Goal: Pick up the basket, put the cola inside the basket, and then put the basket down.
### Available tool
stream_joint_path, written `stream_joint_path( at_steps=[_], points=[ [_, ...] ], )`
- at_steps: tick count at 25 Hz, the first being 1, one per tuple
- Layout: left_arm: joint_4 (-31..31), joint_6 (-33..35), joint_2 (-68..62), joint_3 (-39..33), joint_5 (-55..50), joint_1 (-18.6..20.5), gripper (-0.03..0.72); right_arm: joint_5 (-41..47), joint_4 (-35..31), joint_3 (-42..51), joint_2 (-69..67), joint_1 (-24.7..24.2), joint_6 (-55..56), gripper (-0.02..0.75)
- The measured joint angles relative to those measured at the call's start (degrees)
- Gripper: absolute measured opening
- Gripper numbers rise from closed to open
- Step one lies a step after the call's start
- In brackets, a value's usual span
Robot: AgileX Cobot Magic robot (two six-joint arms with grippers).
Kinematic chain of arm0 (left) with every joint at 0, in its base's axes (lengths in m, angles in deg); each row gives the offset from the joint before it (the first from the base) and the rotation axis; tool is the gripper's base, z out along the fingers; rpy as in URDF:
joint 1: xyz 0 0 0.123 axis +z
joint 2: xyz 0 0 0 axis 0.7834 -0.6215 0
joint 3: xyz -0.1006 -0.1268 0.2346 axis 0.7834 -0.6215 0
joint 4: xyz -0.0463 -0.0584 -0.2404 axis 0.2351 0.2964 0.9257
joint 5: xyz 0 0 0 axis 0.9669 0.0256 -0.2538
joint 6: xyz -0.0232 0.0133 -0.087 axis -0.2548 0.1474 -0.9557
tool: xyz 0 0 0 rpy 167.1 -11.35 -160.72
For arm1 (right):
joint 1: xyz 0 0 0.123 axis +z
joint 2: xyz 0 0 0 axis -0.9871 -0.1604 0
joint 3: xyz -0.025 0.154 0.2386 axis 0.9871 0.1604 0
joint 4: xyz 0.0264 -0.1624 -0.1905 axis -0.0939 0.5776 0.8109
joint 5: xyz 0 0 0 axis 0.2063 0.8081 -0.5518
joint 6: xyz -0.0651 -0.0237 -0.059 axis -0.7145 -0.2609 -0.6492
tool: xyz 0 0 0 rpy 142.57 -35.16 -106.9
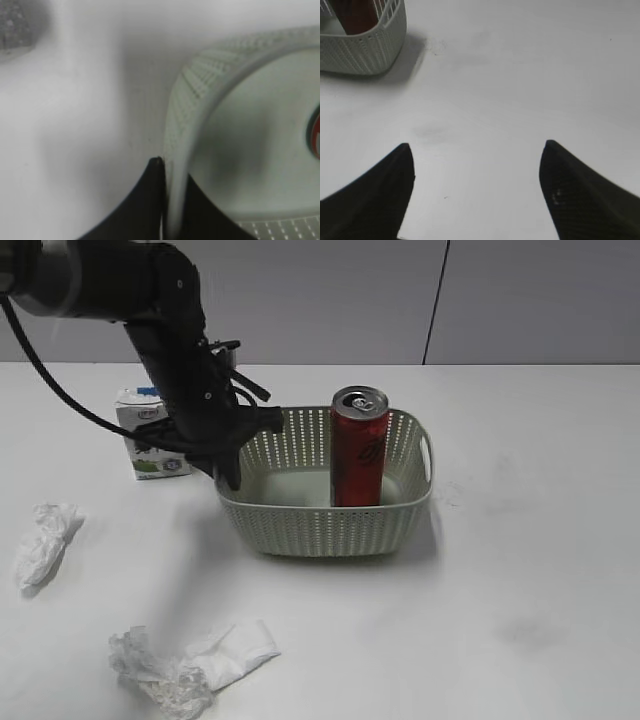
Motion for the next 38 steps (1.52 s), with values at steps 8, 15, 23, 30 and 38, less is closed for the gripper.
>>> stream_joint_path(
  at_steps=[8, 15, 23, 30, 38],
  points=[
    [-0.58, -0.07, -0.68, 0.34, 2.11, 0.17, -0.004, -1.03, 1.5, 1.1, 4.26, 0.0, 0.0, 0.592],
    [-0.15, -0.07, -0.83, 0.46, 3.66, 0.29, 0.258, -1.21, 1.61, 1.19, 4.26, 0.0, 0.0, 0.592],
    [0.44, 2.84, 2.97, 5.91, -2.97, 2.67, 0.649, -1.3, 1.61, 1.19, 4.26, 0.0, 0.0, 0.592],
    [0.3, 9.73, 11.3, 11.13, -11.81, 9.14, 0.65, -1.3, 1.68, 1.19, 4.26, 0.0, 0.0, 0.592],
    [-3.79, 14.67, 21.84, 8.31, -12.68, 22.55, 0.626, -1.34, 1.74, 1.19, 4.26, 0.0, 0.0, 0.592]
  ],
)
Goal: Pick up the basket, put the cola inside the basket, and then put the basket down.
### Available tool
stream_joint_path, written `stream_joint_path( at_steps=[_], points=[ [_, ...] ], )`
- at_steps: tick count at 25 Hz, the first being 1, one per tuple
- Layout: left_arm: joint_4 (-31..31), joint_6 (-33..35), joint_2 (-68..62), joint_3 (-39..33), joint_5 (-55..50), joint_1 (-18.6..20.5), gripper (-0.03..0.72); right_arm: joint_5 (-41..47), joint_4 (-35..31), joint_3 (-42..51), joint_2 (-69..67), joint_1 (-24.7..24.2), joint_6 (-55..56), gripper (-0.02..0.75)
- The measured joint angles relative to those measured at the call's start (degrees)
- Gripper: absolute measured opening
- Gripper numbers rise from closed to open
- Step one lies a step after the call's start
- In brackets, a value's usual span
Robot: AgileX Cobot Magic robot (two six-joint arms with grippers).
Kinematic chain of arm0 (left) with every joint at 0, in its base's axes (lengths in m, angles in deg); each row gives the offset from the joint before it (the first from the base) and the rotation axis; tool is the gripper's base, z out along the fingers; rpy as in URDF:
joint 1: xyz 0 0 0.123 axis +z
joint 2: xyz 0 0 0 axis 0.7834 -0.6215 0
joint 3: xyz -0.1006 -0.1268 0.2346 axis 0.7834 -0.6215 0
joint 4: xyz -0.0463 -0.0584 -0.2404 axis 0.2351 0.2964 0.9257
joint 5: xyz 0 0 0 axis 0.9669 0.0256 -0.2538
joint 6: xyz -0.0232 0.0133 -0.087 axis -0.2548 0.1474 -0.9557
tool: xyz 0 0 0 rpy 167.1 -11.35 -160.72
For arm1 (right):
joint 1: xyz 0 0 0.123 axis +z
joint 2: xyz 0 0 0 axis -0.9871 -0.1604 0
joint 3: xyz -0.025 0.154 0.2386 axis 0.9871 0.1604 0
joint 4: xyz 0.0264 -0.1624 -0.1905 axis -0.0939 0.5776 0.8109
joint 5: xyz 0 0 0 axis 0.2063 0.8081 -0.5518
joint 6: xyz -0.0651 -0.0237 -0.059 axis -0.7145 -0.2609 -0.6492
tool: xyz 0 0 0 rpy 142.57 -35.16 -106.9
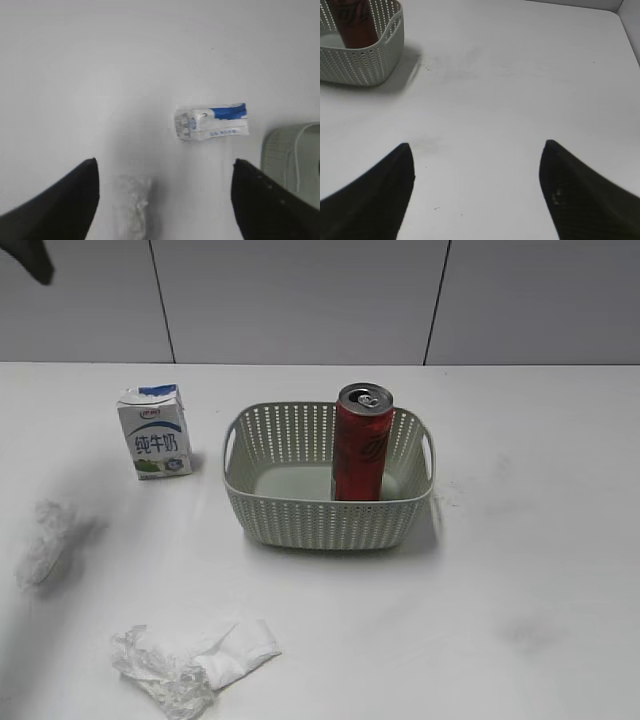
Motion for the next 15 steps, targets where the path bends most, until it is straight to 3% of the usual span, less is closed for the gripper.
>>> stream_joint_path(
  at_steps=[3, 6, 15],
  points=[
    [-0.34, 0.94, 5.44, -2.75, -0.11, 3.97, 0.615, 0.0, 0.0, 0.0, 0.0, 0.0, 0.0, 0.592],
    [-2.96, 1.56, 12.11, -7.69, -0.04, 5.25, 0.6, 0.0, 0.07, 0.0, 0.0, 0.0, 0.0, 0.592],
    [-10.18, 3.95, 41.76, -34.56, 3.53, 5.25, 0.589, -0.02, 0.07, 0.0, 0.0, 0.0, 0.0, 0.592]
  ],
)
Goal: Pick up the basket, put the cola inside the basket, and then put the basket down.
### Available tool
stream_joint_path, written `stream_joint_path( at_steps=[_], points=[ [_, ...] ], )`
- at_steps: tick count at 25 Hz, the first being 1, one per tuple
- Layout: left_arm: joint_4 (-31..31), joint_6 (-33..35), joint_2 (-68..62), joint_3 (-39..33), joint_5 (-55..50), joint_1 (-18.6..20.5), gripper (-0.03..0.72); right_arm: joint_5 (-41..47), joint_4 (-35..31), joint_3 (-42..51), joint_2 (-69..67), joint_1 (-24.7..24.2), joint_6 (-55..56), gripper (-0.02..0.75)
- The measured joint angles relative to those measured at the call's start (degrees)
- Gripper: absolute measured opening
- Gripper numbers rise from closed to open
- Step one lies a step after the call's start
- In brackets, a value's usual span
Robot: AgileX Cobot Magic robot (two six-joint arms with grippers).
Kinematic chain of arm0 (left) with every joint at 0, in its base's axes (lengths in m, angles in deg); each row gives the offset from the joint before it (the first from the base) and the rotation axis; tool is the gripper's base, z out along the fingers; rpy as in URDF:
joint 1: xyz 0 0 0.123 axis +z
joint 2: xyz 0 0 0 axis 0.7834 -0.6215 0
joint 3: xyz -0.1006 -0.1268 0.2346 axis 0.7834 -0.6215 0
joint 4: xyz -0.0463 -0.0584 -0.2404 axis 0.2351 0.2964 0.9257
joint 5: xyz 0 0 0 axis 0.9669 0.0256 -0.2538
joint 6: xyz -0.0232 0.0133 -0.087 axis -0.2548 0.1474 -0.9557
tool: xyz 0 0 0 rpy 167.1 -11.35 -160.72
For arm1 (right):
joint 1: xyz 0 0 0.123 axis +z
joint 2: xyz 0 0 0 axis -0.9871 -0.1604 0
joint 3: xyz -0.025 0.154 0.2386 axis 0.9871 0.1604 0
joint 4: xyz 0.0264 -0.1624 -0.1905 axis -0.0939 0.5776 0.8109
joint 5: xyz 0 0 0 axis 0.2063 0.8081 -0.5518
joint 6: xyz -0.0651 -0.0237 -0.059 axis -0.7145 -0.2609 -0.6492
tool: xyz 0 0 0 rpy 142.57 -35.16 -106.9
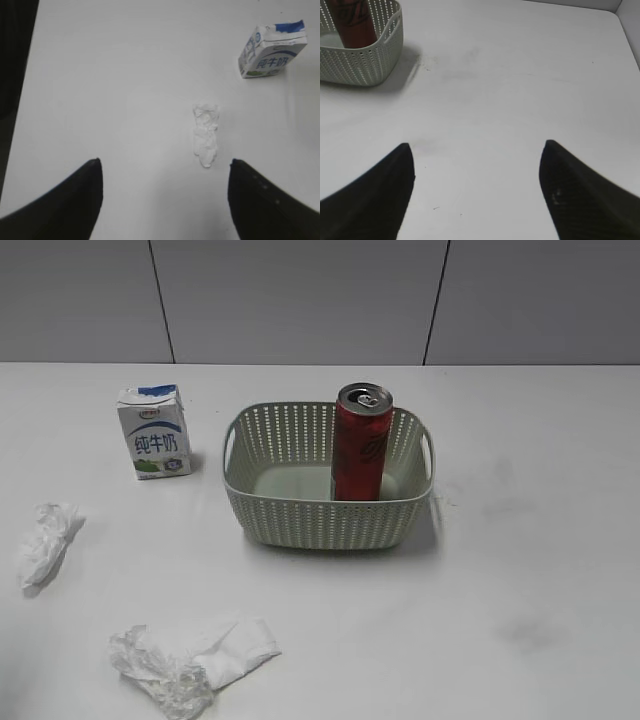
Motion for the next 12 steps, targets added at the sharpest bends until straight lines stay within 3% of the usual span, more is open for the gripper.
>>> stream_joint_path(
  at_steps=[12],
  points=[
    [2.23, 0.61, 34.72, -28.83, 4.38, 0.0, 0.589, -0.04, 0.0, 0.0, 0.0, 0.0, 0.0, 0.592]
  ],
)
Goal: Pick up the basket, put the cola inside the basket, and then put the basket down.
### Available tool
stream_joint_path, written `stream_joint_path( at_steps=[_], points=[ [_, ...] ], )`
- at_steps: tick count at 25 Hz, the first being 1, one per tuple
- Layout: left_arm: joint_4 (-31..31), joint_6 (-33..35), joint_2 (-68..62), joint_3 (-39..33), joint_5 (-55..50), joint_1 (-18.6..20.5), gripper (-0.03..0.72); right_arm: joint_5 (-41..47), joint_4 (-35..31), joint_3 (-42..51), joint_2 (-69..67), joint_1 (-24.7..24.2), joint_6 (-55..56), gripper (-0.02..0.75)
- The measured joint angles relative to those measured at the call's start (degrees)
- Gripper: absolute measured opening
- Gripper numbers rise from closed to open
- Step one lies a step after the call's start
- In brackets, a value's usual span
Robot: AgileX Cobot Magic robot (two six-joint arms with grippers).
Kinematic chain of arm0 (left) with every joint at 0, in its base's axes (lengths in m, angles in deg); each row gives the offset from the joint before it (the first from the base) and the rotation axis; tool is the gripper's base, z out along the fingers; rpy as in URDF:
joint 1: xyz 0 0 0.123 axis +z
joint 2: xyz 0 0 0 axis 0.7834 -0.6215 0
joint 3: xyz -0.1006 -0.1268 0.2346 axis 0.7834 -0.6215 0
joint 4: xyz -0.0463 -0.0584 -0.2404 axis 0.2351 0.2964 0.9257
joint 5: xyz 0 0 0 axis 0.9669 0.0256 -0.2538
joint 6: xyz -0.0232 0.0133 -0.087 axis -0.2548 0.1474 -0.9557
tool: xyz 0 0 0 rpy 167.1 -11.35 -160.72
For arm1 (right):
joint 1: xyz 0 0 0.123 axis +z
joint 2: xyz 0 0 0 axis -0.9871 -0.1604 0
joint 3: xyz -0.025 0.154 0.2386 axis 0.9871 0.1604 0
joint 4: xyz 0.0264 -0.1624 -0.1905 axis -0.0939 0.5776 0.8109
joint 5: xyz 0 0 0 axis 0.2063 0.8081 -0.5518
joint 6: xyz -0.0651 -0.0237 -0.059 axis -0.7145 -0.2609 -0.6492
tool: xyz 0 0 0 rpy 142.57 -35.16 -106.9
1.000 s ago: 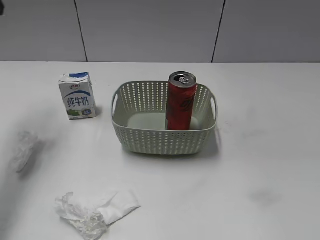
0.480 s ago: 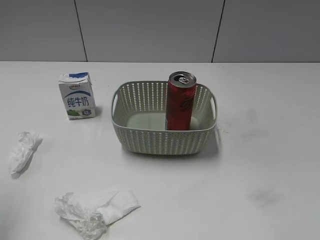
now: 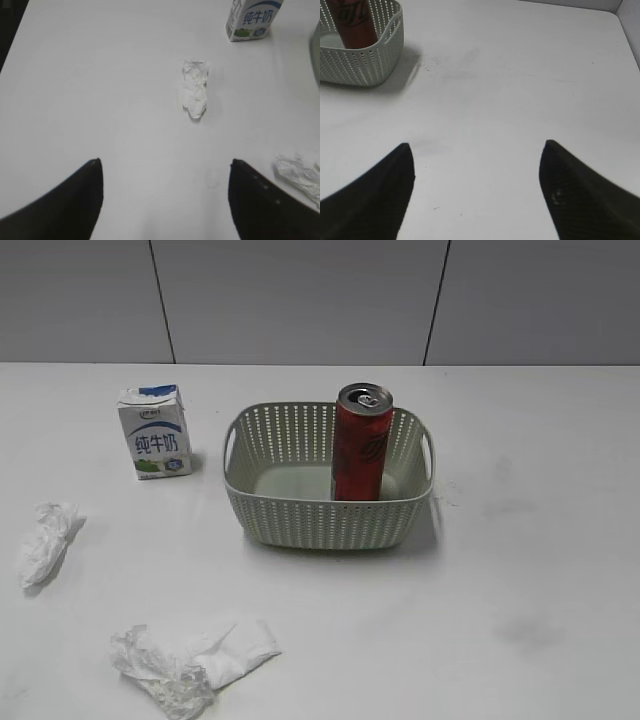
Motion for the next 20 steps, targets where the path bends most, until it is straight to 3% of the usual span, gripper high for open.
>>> stream_joint_path(
  at_steps=[9, 20],
  points=[
    [2.29, -0.22, 14.59, -7.02, -0.27, 0.0, 0.589, -0.02, 0.0, 0.0, 0.0, 0.0, 0.0, 0.592],
    [2.29, -0.9, 22.86, -7.54, -0.77, 0.0, 0.587, -0.06, -0.18, 0.0, 0.0, 0.0, 0.0, 0.592]
  ],
)
